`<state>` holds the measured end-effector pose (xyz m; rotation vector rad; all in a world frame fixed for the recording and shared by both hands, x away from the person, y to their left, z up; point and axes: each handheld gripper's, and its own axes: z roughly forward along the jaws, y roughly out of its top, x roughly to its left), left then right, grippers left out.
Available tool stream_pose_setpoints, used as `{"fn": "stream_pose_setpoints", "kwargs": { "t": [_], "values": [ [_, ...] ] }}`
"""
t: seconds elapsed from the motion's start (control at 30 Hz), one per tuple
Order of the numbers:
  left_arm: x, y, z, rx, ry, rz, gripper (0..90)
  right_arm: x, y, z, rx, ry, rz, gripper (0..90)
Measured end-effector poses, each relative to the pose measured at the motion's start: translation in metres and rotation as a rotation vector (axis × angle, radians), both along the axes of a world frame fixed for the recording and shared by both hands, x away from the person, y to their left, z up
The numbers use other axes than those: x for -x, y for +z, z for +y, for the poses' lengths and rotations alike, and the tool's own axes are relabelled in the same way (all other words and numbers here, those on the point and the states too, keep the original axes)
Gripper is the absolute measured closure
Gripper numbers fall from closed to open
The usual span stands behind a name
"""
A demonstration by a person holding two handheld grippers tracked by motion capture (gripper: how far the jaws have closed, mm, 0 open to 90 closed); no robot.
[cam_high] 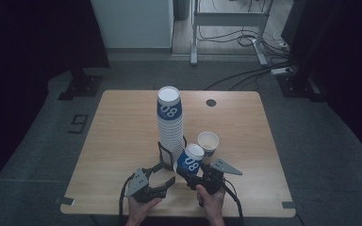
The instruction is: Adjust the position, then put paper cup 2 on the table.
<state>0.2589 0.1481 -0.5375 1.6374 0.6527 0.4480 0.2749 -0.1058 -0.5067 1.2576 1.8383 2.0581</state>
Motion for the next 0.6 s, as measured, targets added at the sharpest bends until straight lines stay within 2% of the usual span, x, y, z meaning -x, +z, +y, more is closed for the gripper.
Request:
{"fn": "stream_pose_setpoints", "kwargs": {
  "t": [0.13,0.2,0.4,0.6],
  "values": [
    [-0.0003,0.0001,-0.0011,0.008,0.005,0.000,31.0,-0.0001,-0.0027,-0.0016,-0.036,0.003,0.026,21.8],
    [0.0005,0.0005,-0.0016,0.009,0.004,-0.005,32.4,0.0001,-0.0036,-0.0015,-0.027,0.004,0.031,21.8],
    [0.0007,0.0006,-0.0033,0.011,-0.003,-0.012,36.6,0.0032,-0.0077,0.0019,-0.049,0.017,0.052,21.8],
    [-0.0008,0.0001,-0.0072,0.012,-0.011,-0.027,42.4,0.0057,-0.0107,0.0034,-0.050,0.034,0.072,21.7]
  ]
}}
